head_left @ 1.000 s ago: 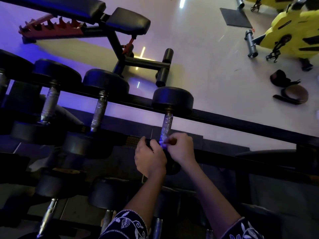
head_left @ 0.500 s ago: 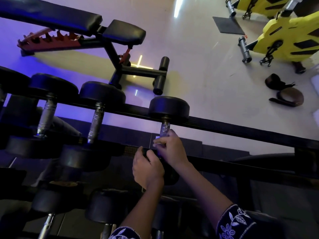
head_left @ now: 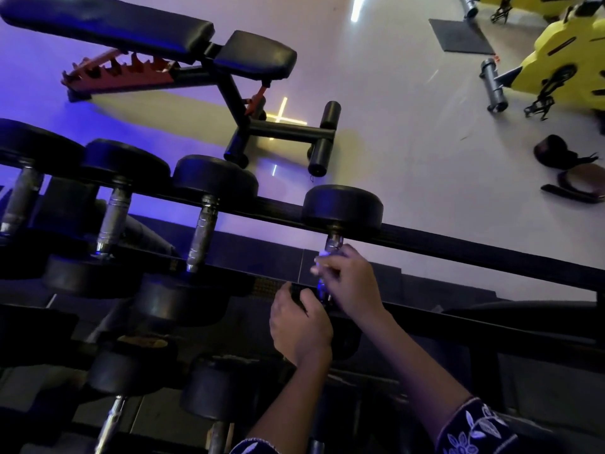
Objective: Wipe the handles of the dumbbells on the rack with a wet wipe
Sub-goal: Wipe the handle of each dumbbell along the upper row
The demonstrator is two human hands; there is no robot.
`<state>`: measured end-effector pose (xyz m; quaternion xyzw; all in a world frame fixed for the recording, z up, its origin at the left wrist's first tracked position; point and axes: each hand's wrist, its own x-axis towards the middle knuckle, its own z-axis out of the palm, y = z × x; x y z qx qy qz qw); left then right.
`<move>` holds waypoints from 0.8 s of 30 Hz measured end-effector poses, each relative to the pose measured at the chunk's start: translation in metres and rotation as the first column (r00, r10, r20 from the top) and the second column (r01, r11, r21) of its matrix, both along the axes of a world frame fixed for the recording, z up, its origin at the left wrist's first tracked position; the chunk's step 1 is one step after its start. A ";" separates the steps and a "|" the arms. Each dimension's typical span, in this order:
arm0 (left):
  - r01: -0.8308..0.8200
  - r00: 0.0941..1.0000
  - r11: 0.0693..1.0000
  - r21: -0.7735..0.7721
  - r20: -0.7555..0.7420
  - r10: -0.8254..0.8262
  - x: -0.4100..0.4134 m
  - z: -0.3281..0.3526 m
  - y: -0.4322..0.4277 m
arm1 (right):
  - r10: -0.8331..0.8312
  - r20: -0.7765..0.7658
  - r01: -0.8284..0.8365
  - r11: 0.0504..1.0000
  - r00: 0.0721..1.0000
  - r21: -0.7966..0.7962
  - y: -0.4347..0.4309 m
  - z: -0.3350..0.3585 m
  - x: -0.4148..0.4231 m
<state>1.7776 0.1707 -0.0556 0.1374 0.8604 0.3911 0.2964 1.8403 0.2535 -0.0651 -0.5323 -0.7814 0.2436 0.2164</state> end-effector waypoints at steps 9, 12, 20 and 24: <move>0.035 0.999 0.999 -0.036 -0.019 -0.035 -0.001 0.001 0.001 | -0.054 -0.096 0.052 0.998 0.994 -0.025 -0.004 -0.003 -0.001; 0.064 0.997 0.997 -0.050 -0.036 -0.066 -0.002 0.003 0.002 | -0.037 -0.103 0.032 0.998 0.994 -0.053 -0.008 0.000 0.009; 0.207 0.976 0.967 -0.151 -0.042 -0.216 -0.010 0.000 0.002 | -0.408 -0.219 0.363 0.906 0.887 -0.217 -0.004 -0.011 0.003; 0.227 0.973 0.966 -0.121 0.060 -0.222 -0.029 0.003 0.001 | -0.671 -0.334 0.275 0.632 0.662 -0.725 -0.012 -0.011 0.008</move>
